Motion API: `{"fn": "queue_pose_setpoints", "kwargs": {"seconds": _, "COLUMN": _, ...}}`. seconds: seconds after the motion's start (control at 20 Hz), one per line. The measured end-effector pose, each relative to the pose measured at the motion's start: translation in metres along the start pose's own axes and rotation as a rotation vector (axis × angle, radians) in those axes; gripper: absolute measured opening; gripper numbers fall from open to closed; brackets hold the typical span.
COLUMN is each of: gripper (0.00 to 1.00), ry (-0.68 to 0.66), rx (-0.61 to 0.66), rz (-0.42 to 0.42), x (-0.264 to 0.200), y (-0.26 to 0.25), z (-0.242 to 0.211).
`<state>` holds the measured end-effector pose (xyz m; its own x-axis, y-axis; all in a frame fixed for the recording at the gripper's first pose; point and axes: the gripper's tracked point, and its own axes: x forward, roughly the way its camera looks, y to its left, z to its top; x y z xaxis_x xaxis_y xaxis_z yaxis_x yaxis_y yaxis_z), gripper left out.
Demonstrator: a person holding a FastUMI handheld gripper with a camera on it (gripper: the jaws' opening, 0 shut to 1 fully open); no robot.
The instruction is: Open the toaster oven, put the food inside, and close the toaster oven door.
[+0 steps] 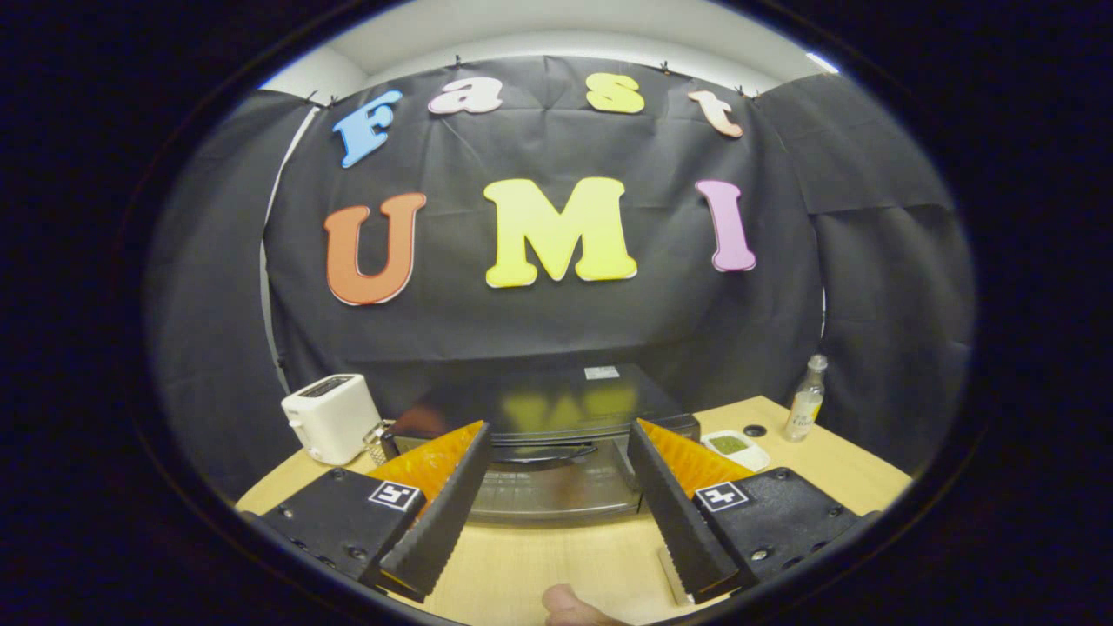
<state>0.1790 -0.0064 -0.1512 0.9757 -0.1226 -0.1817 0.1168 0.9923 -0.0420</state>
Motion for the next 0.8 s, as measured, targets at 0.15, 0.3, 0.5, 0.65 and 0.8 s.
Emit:
{"fn": "queue_pose_setpoints", "kwargs": {"seconds": 0.15, "gripper": 1.0, "ry": -0.097, "rx": -0.023, "rz": 0.002, "x": -0.053, "y": -0.007, "z": 0.062}}
{"fn": "queue_pose_setpoints", "kwargs": {"seconds": 0.3, "gripper": 0.99, "ry": -0.181, "rx": -0.052, "rz": -0.001, "x": -0.107, "y": -0.015, "z": 0.102}}
{"fn": "queue_pose_setpoints", "kwargs": {"seconds": 0.5, "gripper": 0.99, "ry": -0.26, "rx": -0.058, "rz": 0.003, "x": -0.175, "y": -0.023, "z": 0.143}}
{"fn": "queue_pose_setpoints", "kwargs": {"seconds": 0.65, "gripper": 0.99, "ry": -0.288, "rx": -0.073, "rz": 0.024, "x": -0.209, "y": -0.021, "z": 0.154}}
{"fn": "queue_pose_setpoints", "kwargs": {"seconds": 0.8, "gripper": 0.99, "ry": -0.304, "rx": -0.104, "rz": 0.055, "x": -0.231, "y": -0.01, "z": 0.155}}
